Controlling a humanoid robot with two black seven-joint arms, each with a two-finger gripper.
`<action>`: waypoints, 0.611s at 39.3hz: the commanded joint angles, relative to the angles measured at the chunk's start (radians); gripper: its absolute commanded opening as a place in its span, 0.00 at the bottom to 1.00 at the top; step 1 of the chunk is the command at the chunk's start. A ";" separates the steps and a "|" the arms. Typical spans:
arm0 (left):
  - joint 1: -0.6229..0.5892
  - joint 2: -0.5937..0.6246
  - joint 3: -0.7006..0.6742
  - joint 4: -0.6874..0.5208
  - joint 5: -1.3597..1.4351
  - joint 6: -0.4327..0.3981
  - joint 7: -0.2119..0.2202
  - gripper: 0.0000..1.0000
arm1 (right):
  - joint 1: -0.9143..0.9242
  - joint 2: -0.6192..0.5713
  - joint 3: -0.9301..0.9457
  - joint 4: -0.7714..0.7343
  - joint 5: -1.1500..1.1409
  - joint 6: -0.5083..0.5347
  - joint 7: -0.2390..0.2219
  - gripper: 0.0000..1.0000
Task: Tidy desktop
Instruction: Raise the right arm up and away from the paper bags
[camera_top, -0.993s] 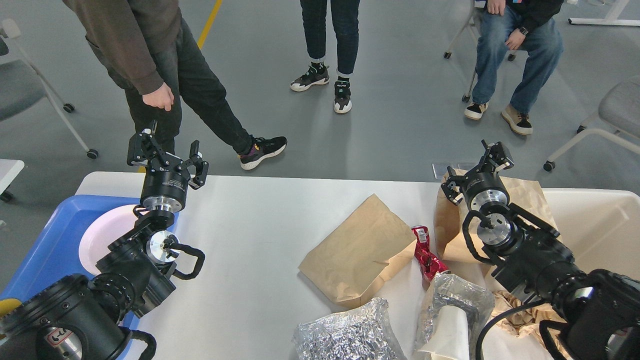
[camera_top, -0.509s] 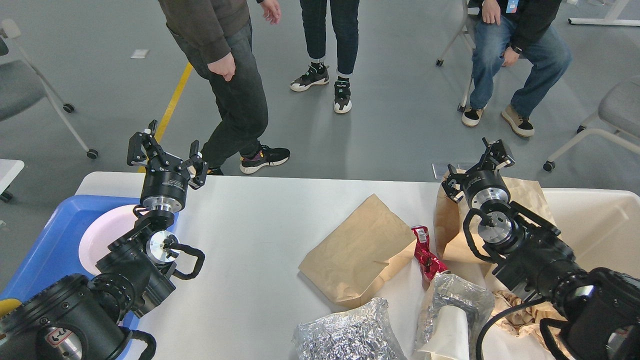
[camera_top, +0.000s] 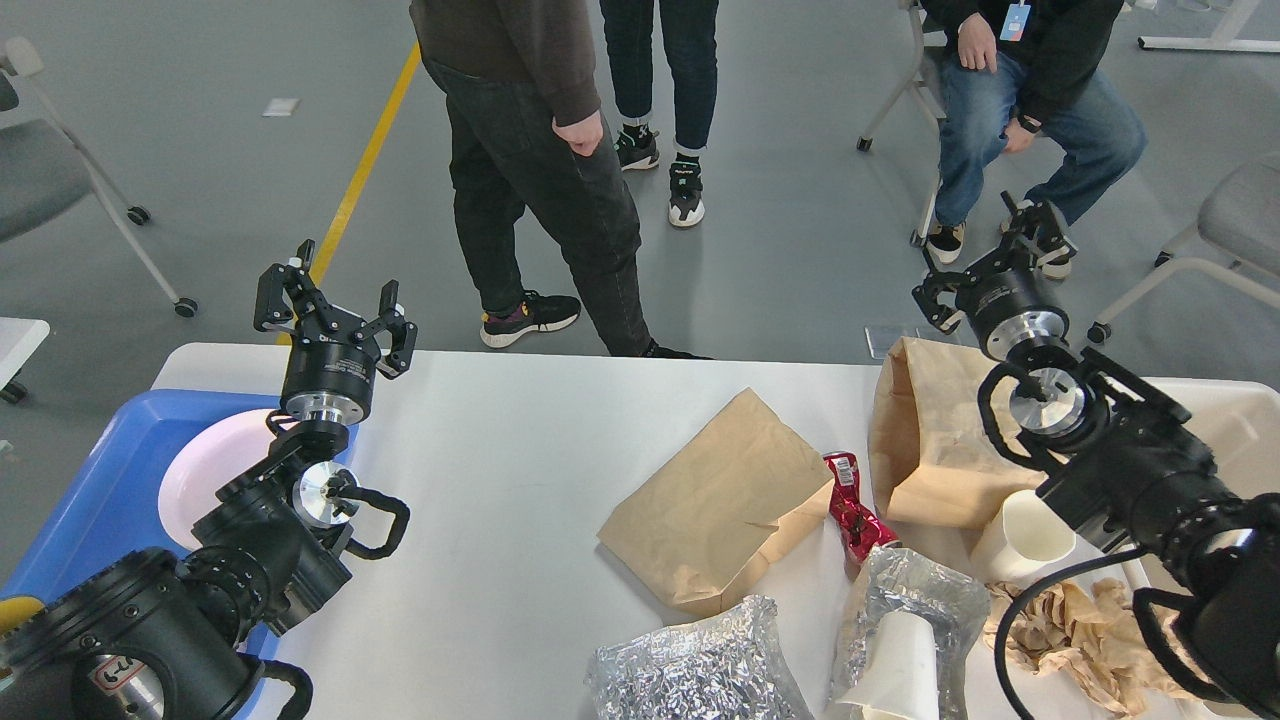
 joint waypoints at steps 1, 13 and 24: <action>0.000 0.000 0.000 0.000 0.001 0.000 0.000 0.97 | 0.065 -0.073 -0.003 0.007 -0.001 0.017 0.000 1.00; 0.000 0.001 0.000 0.000 -0.001 0.000 0.000 0.97 | 0.283 -0.267 -0.064 0.075 -0.009 0.017 -0.001 1.00; 0.000 0.000 0.000 0.000 0.001 0.000 0.000 0.97 | 0.343 -0.338 -0.087 0.095 -0.010 0.040 0.002 1.00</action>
